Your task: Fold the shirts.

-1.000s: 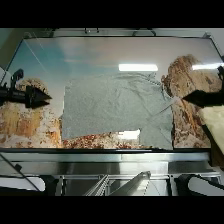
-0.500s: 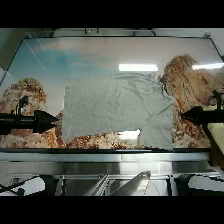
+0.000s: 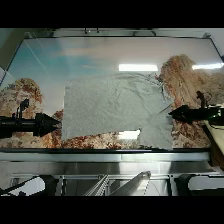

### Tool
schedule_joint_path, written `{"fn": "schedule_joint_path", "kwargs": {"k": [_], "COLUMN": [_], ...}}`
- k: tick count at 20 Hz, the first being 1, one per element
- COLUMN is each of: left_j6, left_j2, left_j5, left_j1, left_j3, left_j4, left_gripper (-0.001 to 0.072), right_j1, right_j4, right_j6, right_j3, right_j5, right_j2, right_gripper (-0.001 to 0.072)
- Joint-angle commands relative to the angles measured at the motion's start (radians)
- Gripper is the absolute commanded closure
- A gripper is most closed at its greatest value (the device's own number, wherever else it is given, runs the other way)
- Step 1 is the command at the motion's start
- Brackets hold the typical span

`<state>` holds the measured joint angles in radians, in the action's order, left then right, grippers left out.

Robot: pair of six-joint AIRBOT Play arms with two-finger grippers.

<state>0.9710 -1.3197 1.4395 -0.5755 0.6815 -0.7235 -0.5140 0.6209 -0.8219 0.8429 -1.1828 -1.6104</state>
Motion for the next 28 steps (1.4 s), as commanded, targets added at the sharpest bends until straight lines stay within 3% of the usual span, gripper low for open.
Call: {"fn": "schedule_joint_path", "kwargs": {"k": [1,7,14,18,19,20,21,25,28], "left_j6": [0.078,0.139,0.150,0.103,0.091,0.089,0.085,0.081,0.000], "left_j2": [0.002,-0.010,-0.233,-0.291,-0.291,-0.291,-0.291,-0.288,-0.203], "left_j5": [-0.023,-0.060,-0.099,-0.091,-0.096,-0.098,-0.092,0.014,0.142], "left_j1": [-0.001,0.037,0.195,0.273,0.293,0.311,0.326,0.348,0.312], "left_j3": [-0.002,-0.002,0.034,0.109,0.135,0.166,0.195,0.293,0.356], "left_j4": [-0.133,-0.185,-0.200,-0.092,-0.077,-0.077,-0.077,-0.040,0.128], "left_gripper": [0.0209,0.0209,0.0209,0.0232,0.0284,0.0501,0.0672,0.0681,0.0681], "right_j1": [0.037,0.061,0.067,0.067,0.067,0.067,0.067,0.064,0.050], "right_j4": [-0.032,-0.031,-0.034,-0.035,-0.035,-0.036,-0.047,-0.120,-0.138], "right_j6": [-0.004,-0.004,-0.003,-0.001,0.000,0.000,0.010,0.060,0.060], "right_j3": [0.000,0.000,0.000,0.000,0.000,0.000,0.000,0.014,0.058], "right_j5": [0.034,0.032,-0.019,-0.030,-0.031,-0.030,-0.031,-0.098,-0.190], "right_j2": [-0.010,-0.010,-0.009,-0.009,-0.009,-0.009,-0.009,0.027,0.148], "right_gripper": [0.0349,0.0350,0.0350,0.0354,0.0476,0.0591,0.0671,0.0700,0.0701]}}
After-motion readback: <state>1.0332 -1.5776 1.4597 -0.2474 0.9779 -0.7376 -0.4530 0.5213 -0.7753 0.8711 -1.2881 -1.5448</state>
